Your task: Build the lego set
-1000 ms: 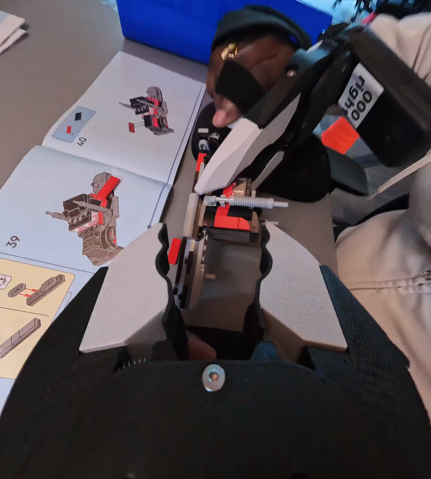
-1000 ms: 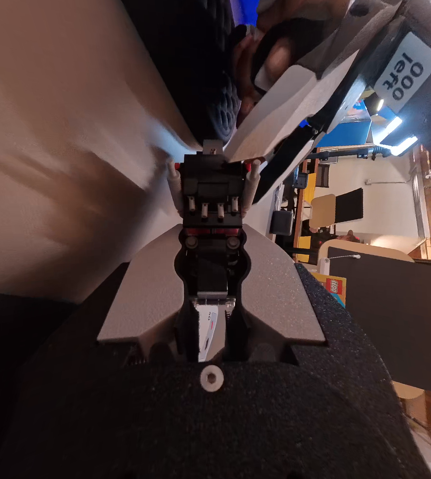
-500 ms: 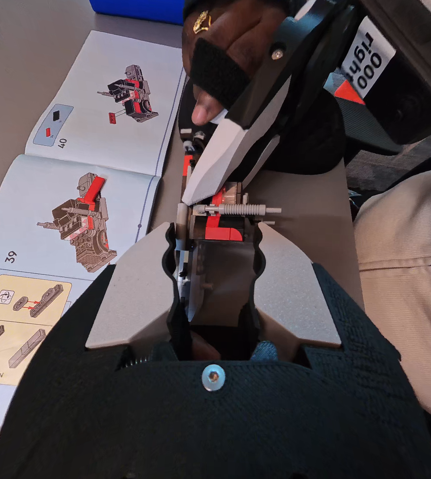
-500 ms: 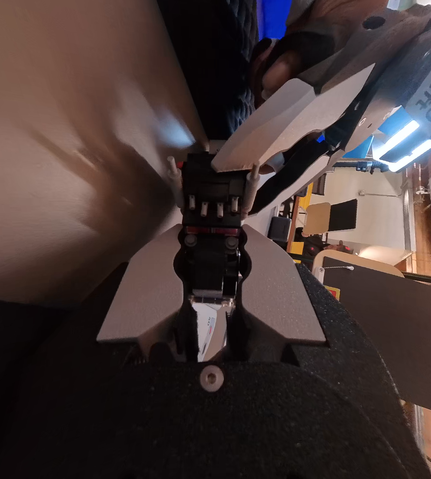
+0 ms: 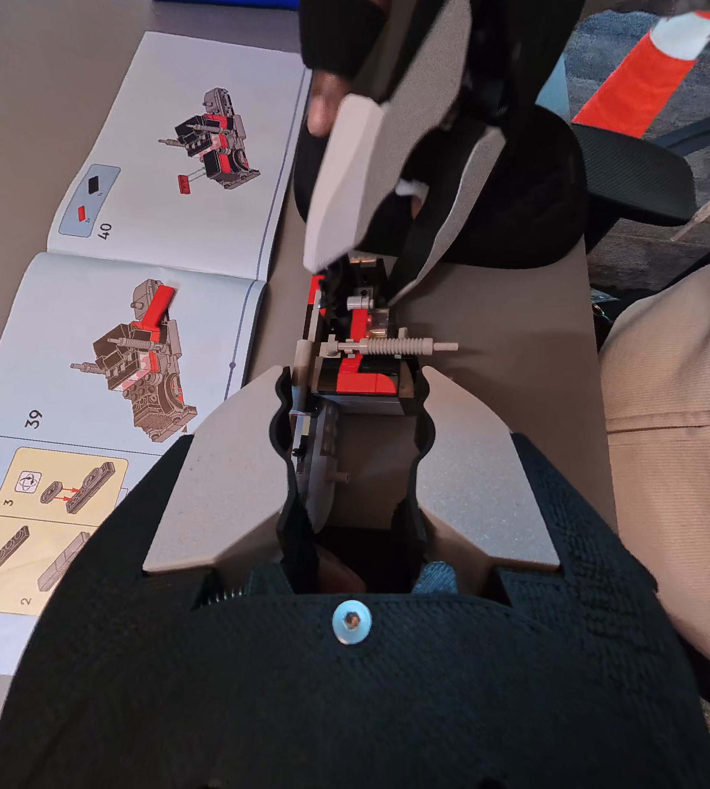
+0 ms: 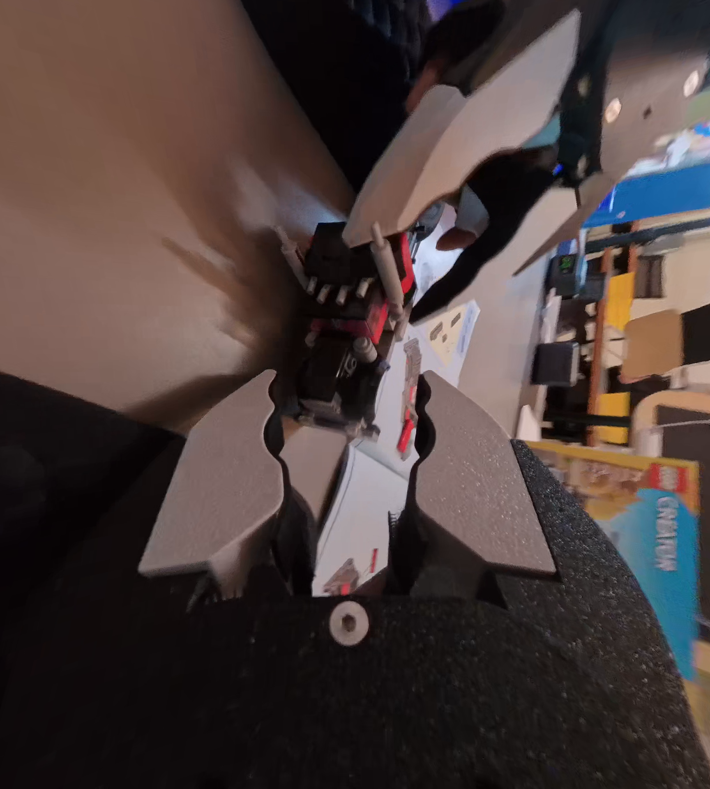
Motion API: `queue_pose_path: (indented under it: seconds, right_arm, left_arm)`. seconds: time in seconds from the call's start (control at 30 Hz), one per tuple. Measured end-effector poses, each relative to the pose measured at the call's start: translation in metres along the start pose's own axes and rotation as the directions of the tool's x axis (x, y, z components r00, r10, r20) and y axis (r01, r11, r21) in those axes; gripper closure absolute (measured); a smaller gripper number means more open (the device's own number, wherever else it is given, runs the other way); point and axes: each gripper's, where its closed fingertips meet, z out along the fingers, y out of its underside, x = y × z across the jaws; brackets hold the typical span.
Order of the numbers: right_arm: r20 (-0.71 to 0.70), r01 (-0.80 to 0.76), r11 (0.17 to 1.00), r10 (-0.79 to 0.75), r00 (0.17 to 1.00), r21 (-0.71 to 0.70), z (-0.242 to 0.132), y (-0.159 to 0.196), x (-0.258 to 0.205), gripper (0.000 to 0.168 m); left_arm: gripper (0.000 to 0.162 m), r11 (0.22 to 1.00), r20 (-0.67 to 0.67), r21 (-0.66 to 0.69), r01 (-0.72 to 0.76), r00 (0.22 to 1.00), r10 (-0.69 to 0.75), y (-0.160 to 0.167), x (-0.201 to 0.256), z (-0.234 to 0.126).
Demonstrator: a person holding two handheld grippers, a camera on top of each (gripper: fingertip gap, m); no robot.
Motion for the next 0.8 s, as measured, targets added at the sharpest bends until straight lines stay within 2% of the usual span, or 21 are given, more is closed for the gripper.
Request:
queue_pose_path:
  seconds: [0.07, 0.1, 0.13, 0.2, 0.23, 0.27, 0.33, 0.37, 0.47, 0.63, 0.8]
  right_arm:
    - [0.083, -0.177, 0.982, 0.171, 0.982, 0.062, -0.009, -0.001, -0.004, 0.107]
    - [0.154, -0.300, 0.949, 0.283, 0.947, 0.099, -0.015, -0.003, -0.006, 0.107]
    - [0.249, -0.438, 0.890, 0.399, 0.882, 0.126, -0.022, -0.006, -0.009, 0.106]
    - [0.406, -0.687, 0.714, 0.592, 0.696, 0.136, -0.036, -0.009, -0.004, 0.100]
    - [0.457, -0.767, 0.626, 0.647, 0.610, 0.138, -0.042, -0.008, 0.002, 0.105]
    - [0.489, -0.818, 0.559, 0.681, 0.545, 0.133, -0.047, -0.006, 0.008, 0.112]
    - [0.529, -0.862, 0.493, 0.703, 0.475, 0.120, -0.052, -0.003, 0.017, 0.123]
    - [0.530, -0.868, 0.487, 0.712, 0.461, 0.102, -0.052, 0.000, 0.020, 0.131]
    - [0.510, -0.847, 0.531, 0.720, 0.470, 0.031, -0.042, 0.007, 0.022, 0.138]
    - [0.511, -0.840, 0.541, 0.715, 0.477, 0.027, -0.032, 0.006, 0.035, 0.157]
    - [0.475, -0.829, 0.558, 0.733, 0.486, -0.013, -0.022, 0.018, 0.045, 0.164]
  left_arm:
    - [0.106, 1.000, 0.005, -0.002, -0.008, 1.000, 0.008, 0.000, 0.001, 0.000]
    - [0.106, 1.000, 0.009, -0.002, -0.013, 1.000, 0.013, 0.000, 0.001, 0.000]
    - [0.106, 1.000, 0.013, -0.001, -0.018, 1.000, 0.018, 0.000, 0.002, 0.000]
    - [0.106, 1.000, 0.017, 0.007, -0.020, 1.000, 0.020, 0.000, 0.003, 0.000]
    - [0.107, 1.000, 0.015, 0.013, -0.018, 1.000, 0.018, 0.000, 0.004, -0.001]
    - [0.107, 1.000, 0.012, 0.020, -0.017, 1.000, 0.017, -0.001, 0.005, -0.001]
    - [0.107, 0.999, 0.008, 0.029, -0.016, 1.000, 0.016, 0.000, 0.007, -0.002]
    - [0.107, 0.999, 0.009, 0.034, -0.015, 1.000, 0.014, 0.000, 0.008, -0.002]
    - [0.106, 0.999, 0.008, 0.050, -0.010, 1.000, 0.010, 0.000, 0.008, -0.004]
    - [0.106, 0.989, -0.011, 0.142, 0.040, 0.999, -0.038, -0.006, 0.005, -0.020]
    - [0.108, 0.925, 0.092, 0.327, 0.196, 0.967, -0.238, -0.011, -0.032, -0.048]
